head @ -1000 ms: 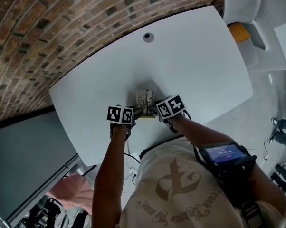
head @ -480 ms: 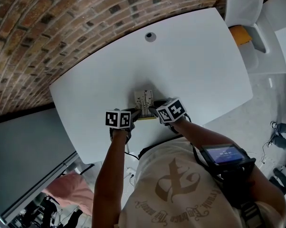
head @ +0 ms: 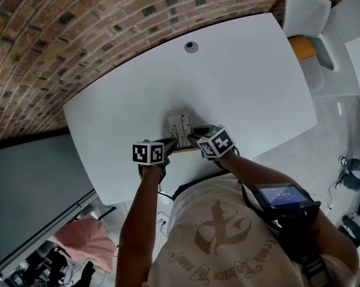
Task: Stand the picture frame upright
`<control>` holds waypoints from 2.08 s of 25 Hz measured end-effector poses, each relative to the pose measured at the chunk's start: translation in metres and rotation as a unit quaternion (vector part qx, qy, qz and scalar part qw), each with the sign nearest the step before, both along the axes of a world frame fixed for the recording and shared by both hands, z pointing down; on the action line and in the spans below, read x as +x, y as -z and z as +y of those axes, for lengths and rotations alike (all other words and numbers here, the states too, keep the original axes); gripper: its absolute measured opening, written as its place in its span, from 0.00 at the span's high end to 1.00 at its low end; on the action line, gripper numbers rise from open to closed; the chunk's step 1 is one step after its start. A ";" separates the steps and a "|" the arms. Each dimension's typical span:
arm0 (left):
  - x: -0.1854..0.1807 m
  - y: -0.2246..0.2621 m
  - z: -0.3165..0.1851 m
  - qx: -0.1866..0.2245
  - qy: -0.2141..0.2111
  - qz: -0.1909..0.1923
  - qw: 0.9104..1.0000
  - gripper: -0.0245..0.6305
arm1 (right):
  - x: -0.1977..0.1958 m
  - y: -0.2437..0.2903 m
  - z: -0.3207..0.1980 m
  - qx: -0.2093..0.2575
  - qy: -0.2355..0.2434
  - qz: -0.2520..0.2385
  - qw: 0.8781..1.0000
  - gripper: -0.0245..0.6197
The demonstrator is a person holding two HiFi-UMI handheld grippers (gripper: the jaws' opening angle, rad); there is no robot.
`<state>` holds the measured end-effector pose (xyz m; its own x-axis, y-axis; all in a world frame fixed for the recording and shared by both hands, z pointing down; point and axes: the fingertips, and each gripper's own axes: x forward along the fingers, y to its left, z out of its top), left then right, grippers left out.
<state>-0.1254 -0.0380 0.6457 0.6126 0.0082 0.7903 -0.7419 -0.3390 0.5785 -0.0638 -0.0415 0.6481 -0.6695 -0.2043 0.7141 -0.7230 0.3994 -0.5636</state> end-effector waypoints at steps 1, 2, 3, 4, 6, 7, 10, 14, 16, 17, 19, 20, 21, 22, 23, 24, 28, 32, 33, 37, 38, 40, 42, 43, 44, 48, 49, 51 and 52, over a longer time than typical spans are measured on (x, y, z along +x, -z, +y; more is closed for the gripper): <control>0.000 0.000 0.001 0.000 0.003 0.002 1.000 0.81 | 0.000 0.001 0.001 0.004 0.002 0.002 1.000 0.75; 0.001 0.001 0.002 0.001 0.005 0.003 1.000 0.81 | 0.000 0.001 0.001 0.009 0.005 0.003 1.000 0.75; 0.001 0.002 0.002 0.002 0.008 0.004 1.000 0.82 | 0.000 0.002 0.002 0.013 0.008 0.003 1.000 0.75; 0.001 0.002 0.002 0.003 0.011 0.005 1.000 0.82 | 0.001 0.002 0.002 0.016 0.010 0.004 1.000 0.75; 0.001 0.003 0.003 0.004 0.016 0.006 1.000 0.82 | 0.001 0.002 0.003 0.021 0.015 0.006 1.000 0.75; 0.001 0.003 0.003 0.004 0.019 0.006 1.000 0.83 | 0.002 0.003 0.003 0.023 0.016 0.007 1.000 0.75; 0.001 0.003 0.003 0.007 0.025 0.007 1.000 0.83 | 0.002 0.006 0.001 0.032 0.020 0.009 0.999 0.75; 0.001 0.006 0.002 0.019 0.032 0.007 0.999 0.83 | 0.001 0.008 0.000 0.048 0.033 0.011 0.998 0.75; 0.001 0.009 0.001 0.025 0.038 0.007 0.999 0.83 | 0.002 0.011 -0.001 0.057 0.037 0.013 0.998 0.75; 0.001 0.010 0.001 0.028 0.040 0.007 0.999 0.83 | 0.001 0.013 -0.003 0.062 0.040 0.014 0.997 0.75; 0.000 0.013 -0.001 0.035 0.044 0.008 0.998 0.83 | 0.001 0.016 -0.005 0.071 0.044 0.016 0.996 0.75; 0.000 0.014 -0.002 0.039 0.045 0.008 0.998 0.83 | 0.001 0.017 -0.007 0.075 0.046 0.017 0.996 0.75; 0.000 0.015 -0.004 0.043 0.045 0.009 0.998 0.83 | 0.001 0.018 -0.009 0.080 0.048 0.018 0.995 0.75; 0.001 0.016 -0.007 0.048 0.045 0.010 0.998 0.83 | 0.001 0.018 -0.011 0.085 0.050 0.020 0.995 0.75; 0.000 0.017 -0.011 0.052 0.045 0.010 0.998 0.83 | 0.001 0.019 -0.014 0.091 0.052 0.022 0.994 0.75; -0.001 0.018 -0.013 0.056 0.045 0.010 0.997 0.84 | 0.000 0.020 -0.017 0.097 0.055 0.024 0.993 0.75; -0.008 0.024 -0.023 0.071 0.057 0.007 0.996 0.84 | -0.007 0.027 -0.029 0.121 0.071 0.025 0.990 0.75; -0.001 0.028 -0.034 0.086 0.070 0.012 0.994 0.84 | 0.000 0.031 -0.041 0.138 0.083 0.029 0.986 0.75; 0.000 0.028 -0.037 0.090 0.073 0.012 0.993 0.84 | 0.001 0.033 -0.043 0.142 0.086 0.030 0.986 0.76; 0.004 0.031 -0.048 0.100 0.085 0.019 0.991 0.84 | 0.004 0.038 -0.057 0.158 0.096 0.029 0.982 0.76; 0.005 0.031 -0.051 0.103 0.088 0.020 0.991 0.84 | 0.004 0.039 -0.061 0.162 0.099 0.029 0.981 0.76; 0.005 0.030 -0.056 0.109 0.092 0.020 0.990 0.84 | 0.006 0.038 -0.066 0.166 0.105 0.030 0.980 0.76; 0.005 0.031 -0.062 0.116 0.096 0.020 0.988 0.84 | 0.007 0.038 -0.071 0.170 0.111 0.031 0.979 0.76; 0.006 0.031 -0.065 0.120 0.098 0.020 0.988 0.84 | 0.007 0.038 -0.074 0.174 0.114 0.030 0.978 0.76; 0.007 0.032 -0.068 0.123 0.100 0.021 0.987 0.84 | 0.007 0.040 -0.078 0.178 0.115 0.030 0.977 0.76; 0.013 0.032 -0.078 0.132 0.105 0.025 0.985 0.84 | 0.012 0.040 -0.089 0.189 0.121 0.032 0.974 0.76; 0.013 0.032 -0.080 0.133 0.106 0.025 0.985 0.84 | 0.012 0.040 -0.091 0.191 0.122 0.032 0.974 0.76; 0.012 0.031 -0.084 0.135 0.108 0.024 0.985 0.84 | 0.011 0.040 -0.096 0.194 0.124 0.030 0.973 0.76; 0.013 0.031 -0.086 0.136 0.109 0.025 0.984 0.84 | 0.012 0.039 -0.098 0.196 0.127 0.030 0.972 0.76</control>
